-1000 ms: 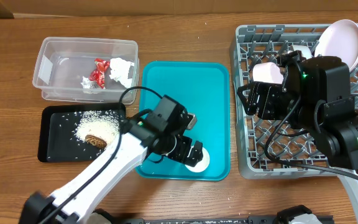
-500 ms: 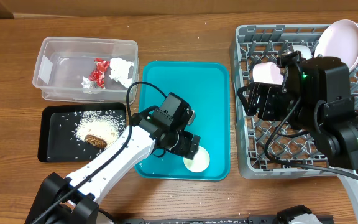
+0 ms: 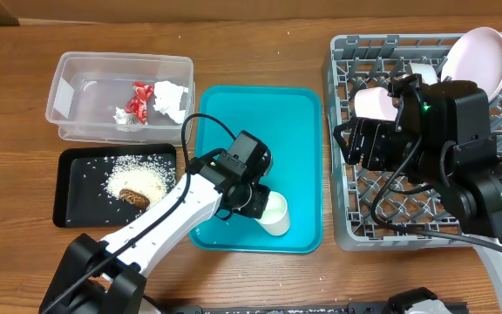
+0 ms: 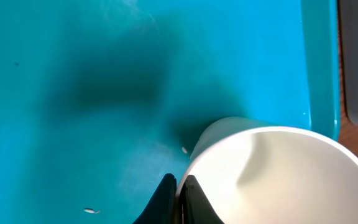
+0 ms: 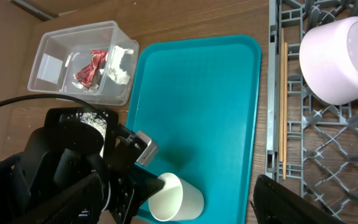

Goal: Sort waste into correct bins and load items into the dishwasher
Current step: 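Lift the white cup with the left gripper toward the right gripper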

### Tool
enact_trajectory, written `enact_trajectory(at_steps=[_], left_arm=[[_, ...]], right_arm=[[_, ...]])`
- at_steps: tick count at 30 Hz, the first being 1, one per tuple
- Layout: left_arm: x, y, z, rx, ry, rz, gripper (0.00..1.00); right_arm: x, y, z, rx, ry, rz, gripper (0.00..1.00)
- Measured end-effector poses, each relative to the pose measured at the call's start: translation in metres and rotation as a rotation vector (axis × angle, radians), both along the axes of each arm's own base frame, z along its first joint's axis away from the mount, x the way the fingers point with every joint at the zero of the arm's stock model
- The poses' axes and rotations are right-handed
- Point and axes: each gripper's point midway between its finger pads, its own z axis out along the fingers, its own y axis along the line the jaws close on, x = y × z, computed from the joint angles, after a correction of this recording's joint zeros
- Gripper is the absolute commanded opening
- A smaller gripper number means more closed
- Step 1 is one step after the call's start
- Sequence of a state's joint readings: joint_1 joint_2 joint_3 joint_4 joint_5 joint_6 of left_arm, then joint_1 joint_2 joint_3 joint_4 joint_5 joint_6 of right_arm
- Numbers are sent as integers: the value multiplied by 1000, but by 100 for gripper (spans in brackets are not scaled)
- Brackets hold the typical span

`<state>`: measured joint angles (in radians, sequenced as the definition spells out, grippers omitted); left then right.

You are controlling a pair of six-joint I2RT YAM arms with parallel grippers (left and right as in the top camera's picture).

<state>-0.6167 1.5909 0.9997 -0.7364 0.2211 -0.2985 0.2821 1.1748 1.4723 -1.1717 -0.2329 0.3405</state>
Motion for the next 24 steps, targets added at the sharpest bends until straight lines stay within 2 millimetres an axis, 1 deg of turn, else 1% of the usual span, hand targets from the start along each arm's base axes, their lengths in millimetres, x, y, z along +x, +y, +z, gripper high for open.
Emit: enact_trajectory(at_steps=[4, 6, 7, 9, 12, 15, 17, 19, 21, 24], left_arm=[[0, -1, 5, -49, 28, 22, 4], [6, 3, 14, -105, 42, 58, 4], [11, 6, 22, -154, 49, 86, 4], [23, 17, 39, -249, 48, 148, 4], [48, 35, 76, -468, 26, 233, 4], [62, 51, 107, -673, 28, 272, 4], [63, 56, 124, -788, 48, 271, 4], [62, 57, 137, -869, 60, 255, 4], [58, 55, 153, -965, 73, 214, 4], [55, 50, 175, -1080, 61, 128, 4]], right_arm=[[-2, -1, -2, -3, 10, 0, 78], [-3, -1, -3, -5, 17, 1, 78], [-3, -1, -3, -5, 19, 0, 77], [-3, -1, -3, -5, 19, 1, 72], [-3, 3, -6, 6, 33, 19, 69], [-1, 18, -9, 39, 48, 108, 69], [1, 34, -9, 83, 46, 196, 69], [1, 51, -6, 139, 38, 299, 70], [-1, 66, -3, 198, 27, 403, 75], [-9, 89, 4, 298, 11, 567, 75]])
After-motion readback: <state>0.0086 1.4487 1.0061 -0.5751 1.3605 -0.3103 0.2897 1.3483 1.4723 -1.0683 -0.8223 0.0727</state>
